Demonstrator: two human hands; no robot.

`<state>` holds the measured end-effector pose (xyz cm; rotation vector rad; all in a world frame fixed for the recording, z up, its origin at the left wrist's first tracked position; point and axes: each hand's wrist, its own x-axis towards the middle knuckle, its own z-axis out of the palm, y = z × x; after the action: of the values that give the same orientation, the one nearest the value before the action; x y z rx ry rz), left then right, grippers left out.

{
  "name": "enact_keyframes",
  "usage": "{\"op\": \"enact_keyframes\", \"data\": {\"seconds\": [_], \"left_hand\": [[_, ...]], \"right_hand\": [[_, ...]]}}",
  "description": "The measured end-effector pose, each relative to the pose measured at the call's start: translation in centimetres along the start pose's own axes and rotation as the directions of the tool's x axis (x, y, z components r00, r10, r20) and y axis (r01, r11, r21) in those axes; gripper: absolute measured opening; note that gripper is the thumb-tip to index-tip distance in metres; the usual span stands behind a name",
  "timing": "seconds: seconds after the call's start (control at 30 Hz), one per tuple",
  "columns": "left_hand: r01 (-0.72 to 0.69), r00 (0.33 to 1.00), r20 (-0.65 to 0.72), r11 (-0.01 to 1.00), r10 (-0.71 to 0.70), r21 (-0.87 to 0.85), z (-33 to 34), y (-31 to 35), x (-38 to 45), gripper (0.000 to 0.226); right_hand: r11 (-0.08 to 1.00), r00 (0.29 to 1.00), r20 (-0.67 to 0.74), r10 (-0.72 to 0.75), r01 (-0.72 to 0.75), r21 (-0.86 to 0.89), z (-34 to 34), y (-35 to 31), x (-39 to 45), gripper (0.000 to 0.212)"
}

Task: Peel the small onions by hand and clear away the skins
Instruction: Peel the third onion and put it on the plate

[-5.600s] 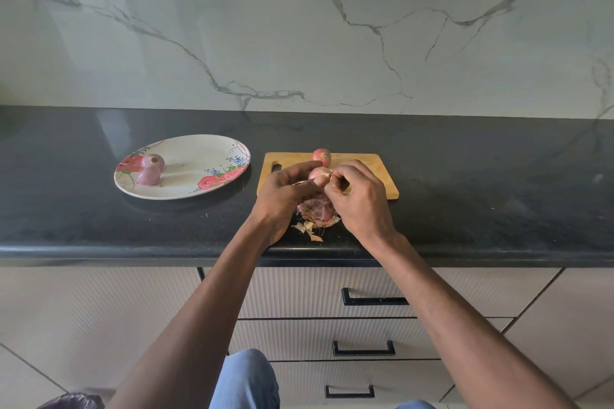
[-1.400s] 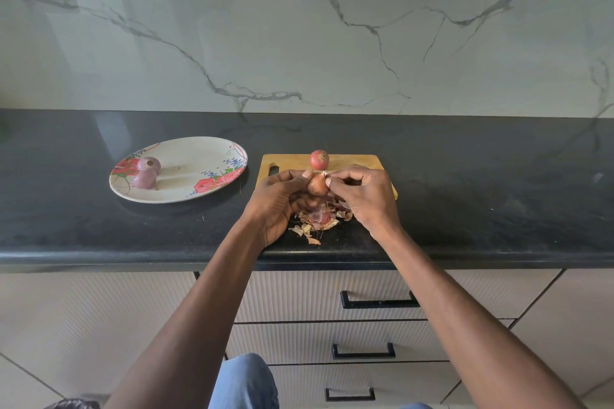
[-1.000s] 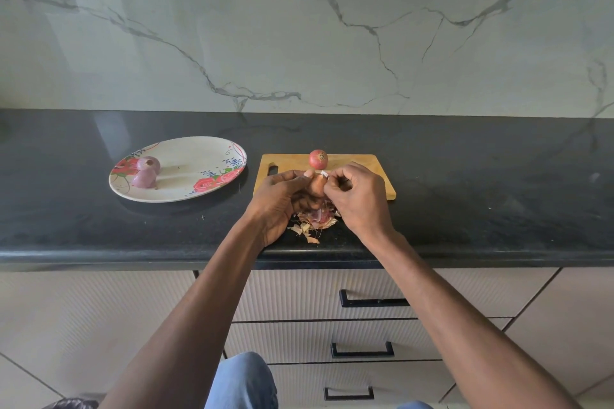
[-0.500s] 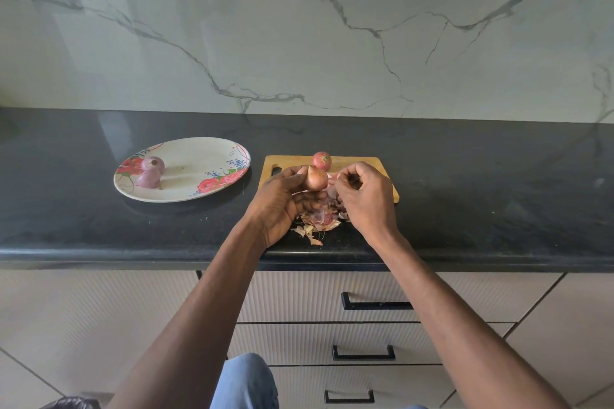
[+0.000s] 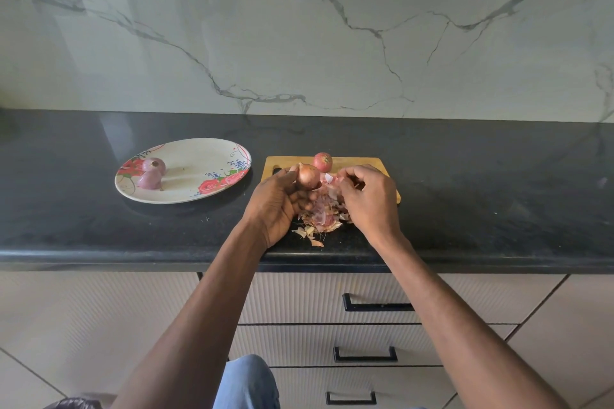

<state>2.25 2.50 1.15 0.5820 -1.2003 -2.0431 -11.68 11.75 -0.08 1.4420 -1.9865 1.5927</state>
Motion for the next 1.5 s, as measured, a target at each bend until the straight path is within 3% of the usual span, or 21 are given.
{"op": "enact_keyframes", "data": {"seconds": [0.17,0.47,0.63,0.8,1.0,1.2,1.33,1.5], "left_hand": [[0.002,0.999,0.035,0.998,-0.005,0.066,0.18,-0.01,0.0,0.028],[-0.01,0.999,0.048,0.999,0.008,0.037,0.22,-0.17,0.08,0.007],[-0.026,0.998,0.055,0.998,0.022,0.065,0.33,-0.31,0.07,0.006],[-0.037,0.997,0.067,0.996,0.032,0.081,0.32,-0.42,0.2,0.005],[-0.044,0.995,0.09,0.995,0.036,0.089,0.42,-0.4,0.1,0.005],[-0.024,0.992,0.123,0.998,0.016,0.066,0.47,-0.32,0.0,0.018],[-0.019,0.994,0.112,0.998,0.013,0.057,0.55,-0.25,-0.25,0.041],[-0.026,0.996,0.085,0.996,0.018,0.086,0.49,-0.4,0.06,0.022]], "right_hand": [[0.99,0.997,0.041,-0.071,0.065,0.127,-0.06,0.01,0.12,0.017],[0.983,0.988,0.148,-0.045,0.017,0.182,0.15,0.59,0.32,0.018],[0.945,0.972,0.191,0.136,-0.185,0.271,0.06,0.84,0.59,0.004],[0.931,0.963,0.197,0.185,-0.235,0.278,0.2,0.55,0.6,0.008],[0.971,0.974,0.185,0.132,-0.165,0.174,0.5,0.3,0.31,0.012],[0.97,0.97,0.174,0.169,-0.195,0.144,0.57,0.28,0.43,0.015],[0.95,0.956,0.212,0.204,-0.246,0.193,0.33,0.26,0.58,0.016],[0.911,0.943,0.228,0.243,-0.302,0.28,0.13,0.22,0.6,0.017]]}}
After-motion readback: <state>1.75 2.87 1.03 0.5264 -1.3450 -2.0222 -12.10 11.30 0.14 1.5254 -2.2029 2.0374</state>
